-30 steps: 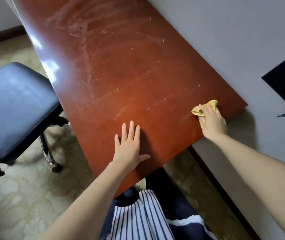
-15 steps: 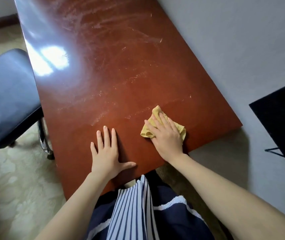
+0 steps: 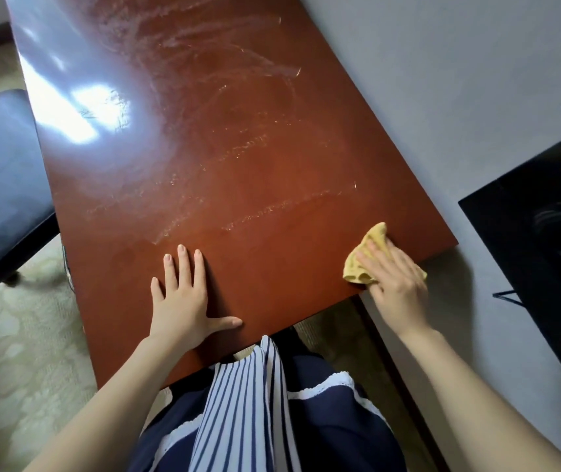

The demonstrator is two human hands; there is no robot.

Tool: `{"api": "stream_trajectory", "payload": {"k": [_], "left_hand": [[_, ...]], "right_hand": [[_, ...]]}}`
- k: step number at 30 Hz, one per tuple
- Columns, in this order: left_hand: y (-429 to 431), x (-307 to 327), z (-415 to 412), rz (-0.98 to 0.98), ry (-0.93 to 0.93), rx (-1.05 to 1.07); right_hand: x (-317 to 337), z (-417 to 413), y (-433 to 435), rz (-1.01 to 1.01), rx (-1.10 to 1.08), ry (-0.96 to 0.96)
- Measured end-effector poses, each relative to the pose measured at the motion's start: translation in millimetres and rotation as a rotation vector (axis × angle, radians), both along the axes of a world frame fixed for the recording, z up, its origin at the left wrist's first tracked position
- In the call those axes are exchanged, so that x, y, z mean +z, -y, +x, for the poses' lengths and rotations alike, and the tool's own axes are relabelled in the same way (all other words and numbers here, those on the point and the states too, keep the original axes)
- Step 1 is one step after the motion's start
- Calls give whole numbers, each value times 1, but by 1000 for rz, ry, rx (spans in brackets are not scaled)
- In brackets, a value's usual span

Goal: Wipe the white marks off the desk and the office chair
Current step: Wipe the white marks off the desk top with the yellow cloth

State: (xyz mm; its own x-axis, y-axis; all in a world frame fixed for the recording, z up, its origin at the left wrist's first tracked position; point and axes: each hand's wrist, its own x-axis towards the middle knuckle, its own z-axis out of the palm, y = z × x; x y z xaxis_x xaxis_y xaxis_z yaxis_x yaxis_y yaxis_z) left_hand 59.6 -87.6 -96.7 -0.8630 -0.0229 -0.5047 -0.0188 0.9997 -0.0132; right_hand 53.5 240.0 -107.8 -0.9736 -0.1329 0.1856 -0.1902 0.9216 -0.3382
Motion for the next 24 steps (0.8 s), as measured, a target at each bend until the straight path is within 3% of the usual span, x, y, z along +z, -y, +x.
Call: {"api": "stream_trajectory", "payload": {"k": [8, 11, 18, 24], "left_hand": [[-1, 1, 0, 11, 20, 15], [-1, 1, -1, 7, 31, 20], [-1, 1, -3, -5, 34, 10], [-2, 3, -4, -30, 33, -11]], "right_hand": [[-3, -85, -8, -66, -551, 125], [-3, -122, 12, -26, -612, 183], [-1, -135, 70, 138, -263, 230], [-1, -62, 102, 68, 104, 154]]}}
